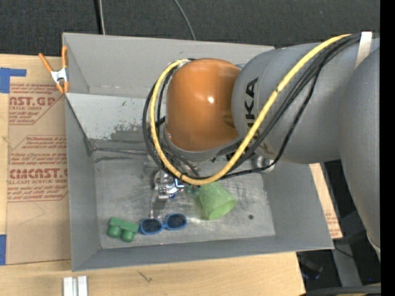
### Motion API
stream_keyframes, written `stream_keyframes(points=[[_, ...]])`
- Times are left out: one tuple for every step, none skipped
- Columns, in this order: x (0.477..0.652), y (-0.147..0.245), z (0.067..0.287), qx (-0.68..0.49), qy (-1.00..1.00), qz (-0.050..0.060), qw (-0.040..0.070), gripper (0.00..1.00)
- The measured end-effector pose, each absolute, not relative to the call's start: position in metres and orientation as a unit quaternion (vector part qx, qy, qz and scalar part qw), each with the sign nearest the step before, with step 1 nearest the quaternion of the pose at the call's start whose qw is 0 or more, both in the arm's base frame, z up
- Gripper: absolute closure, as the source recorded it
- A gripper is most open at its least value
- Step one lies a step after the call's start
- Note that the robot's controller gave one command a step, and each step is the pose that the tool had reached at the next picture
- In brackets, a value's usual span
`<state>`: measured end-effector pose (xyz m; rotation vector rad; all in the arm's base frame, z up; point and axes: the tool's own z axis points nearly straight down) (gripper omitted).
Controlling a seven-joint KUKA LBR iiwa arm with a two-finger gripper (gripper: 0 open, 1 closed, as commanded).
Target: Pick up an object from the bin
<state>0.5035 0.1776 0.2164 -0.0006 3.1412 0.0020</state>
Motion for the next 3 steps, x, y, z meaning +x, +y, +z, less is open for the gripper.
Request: stream_keyframes(points=[[0.482,0.179,0.09,-0.102,0.995,0.0,-0.002,0.0],[0.486,0.173,0.077,-0.193,0.981,0.002,0.009,0.0],[0.486,0.174,0.078,-0.193,0.981,0.002,0.008,1.0]])
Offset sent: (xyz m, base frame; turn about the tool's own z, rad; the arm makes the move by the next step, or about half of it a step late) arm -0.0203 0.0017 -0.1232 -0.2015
